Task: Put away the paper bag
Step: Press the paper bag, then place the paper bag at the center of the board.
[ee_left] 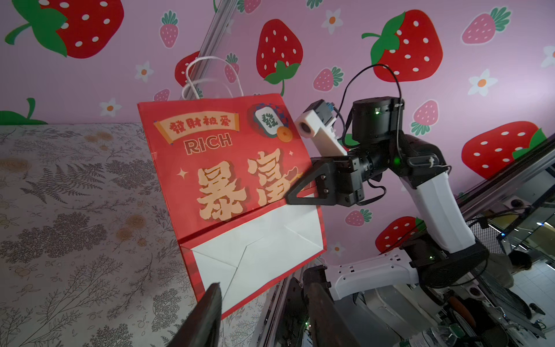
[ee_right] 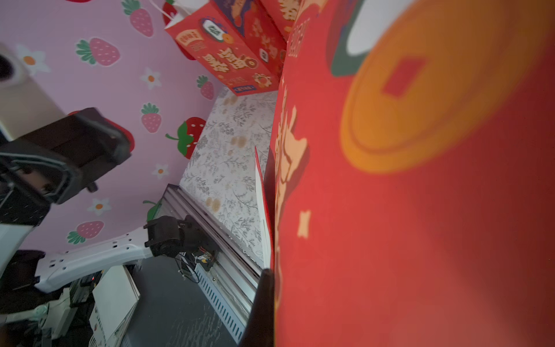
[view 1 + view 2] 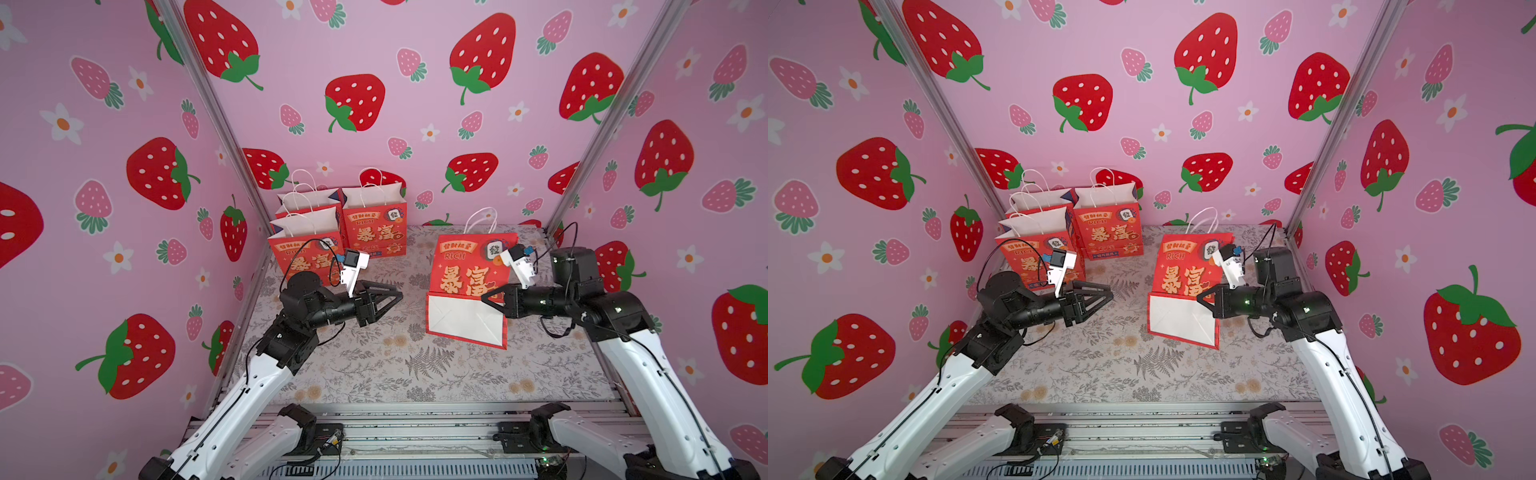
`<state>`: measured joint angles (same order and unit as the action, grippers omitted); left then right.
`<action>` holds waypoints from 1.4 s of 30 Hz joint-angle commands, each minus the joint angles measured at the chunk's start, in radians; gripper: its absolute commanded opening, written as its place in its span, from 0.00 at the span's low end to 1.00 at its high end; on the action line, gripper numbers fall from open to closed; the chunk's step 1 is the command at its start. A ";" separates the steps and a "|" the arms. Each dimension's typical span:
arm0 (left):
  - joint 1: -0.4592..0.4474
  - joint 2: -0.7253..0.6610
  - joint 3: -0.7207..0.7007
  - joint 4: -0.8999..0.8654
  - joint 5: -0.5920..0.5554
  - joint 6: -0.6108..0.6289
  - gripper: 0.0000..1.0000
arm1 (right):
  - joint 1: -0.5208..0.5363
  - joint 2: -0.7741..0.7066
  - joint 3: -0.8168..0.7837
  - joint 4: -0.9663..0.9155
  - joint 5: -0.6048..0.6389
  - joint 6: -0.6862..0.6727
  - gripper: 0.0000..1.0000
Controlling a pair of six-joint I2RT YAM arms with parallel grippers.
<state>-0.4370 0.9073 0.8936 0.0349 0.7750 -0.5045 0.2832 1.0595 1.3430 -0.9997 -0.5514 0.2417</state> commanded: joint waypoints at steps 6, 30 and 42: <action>0.001 -0.057 0.078 -0.264 -0.214 0.163 0.50 | -0.136 0.050 0.031 -0.167 -0.020 -0.057 0.00; 0.012 -0.151 0.016 -0.336 -0.450 0.261 0.60 | -0.229 0.593 0.307 -0.224 0.328 -0.167 0.00; 0.012 -0.146 0.005 -0.308 -0.403 0.259 0.60 | -0.341 0.798 0.416 -0.275 0.229 -0.192 0.08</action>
<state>-0.4294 0.7609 0.9077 -0.3096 0.3359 -0.2577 -0.0257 1.8633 1.7359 -1.2285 -0.3073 0.0589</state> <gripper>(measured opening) 0.602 0.071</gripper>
